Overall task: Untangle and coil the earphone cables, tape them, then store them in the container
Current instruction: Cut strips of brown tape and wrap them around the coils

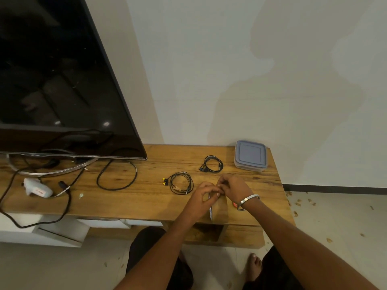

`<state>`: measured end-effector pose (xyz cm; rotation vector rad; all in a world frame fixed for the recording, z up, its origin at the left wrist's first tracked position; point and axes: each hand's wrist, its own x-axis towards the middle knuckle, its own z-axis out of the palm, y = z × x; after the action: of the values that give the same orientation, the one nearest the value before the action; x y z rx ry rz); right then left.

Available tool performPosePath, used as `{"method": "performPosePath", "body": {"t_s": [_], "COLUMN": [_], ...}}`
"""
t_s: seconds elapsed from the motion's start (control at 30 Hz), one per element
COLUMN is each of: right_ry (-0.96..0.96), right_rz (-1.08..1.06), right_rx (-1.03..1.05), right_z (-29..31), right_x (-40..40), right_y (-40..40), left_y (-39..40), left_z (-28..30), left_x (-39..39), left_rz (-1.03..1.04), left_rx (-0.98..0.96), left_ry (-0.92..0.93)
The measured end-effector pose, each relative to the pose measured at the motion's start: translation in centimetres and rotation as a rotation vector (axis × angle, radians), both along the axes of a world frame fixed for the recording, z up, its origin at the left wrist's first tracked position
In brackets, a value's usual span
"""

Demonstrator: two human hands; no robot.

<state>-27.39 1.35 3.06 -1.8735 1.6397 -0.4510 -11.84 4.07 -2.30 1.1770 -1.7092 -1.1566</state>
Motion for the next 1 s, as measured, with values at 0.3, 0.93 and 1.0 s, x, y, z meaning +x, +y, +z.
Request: {"method": "performPosePath", "body": {"t_s": [0.3,0.93,1.0], "right_ry": [-0.043,-0.056,-0.081], "right_rz": [-0.041,-0.067,-0.072], "right_rx": [-0.031,-0.005,0.021], "right_z": [-0.1,0.0,0.1], "right_x": [-0.3,-0.8,-0.8], "right_y": [-0.5,-1.1,-1.1], "left_y": [-0.1,-0.5,-0.6], "left_z": [0.1,0.1,0.0], "left_x": [-0.4,-0.8,-0.8], "left_rz": [0.013,0.006,0.003], "left_rx": [-0.041,-0.019,-0.018], "left_ry": [0.022,0.055,0.046]}}
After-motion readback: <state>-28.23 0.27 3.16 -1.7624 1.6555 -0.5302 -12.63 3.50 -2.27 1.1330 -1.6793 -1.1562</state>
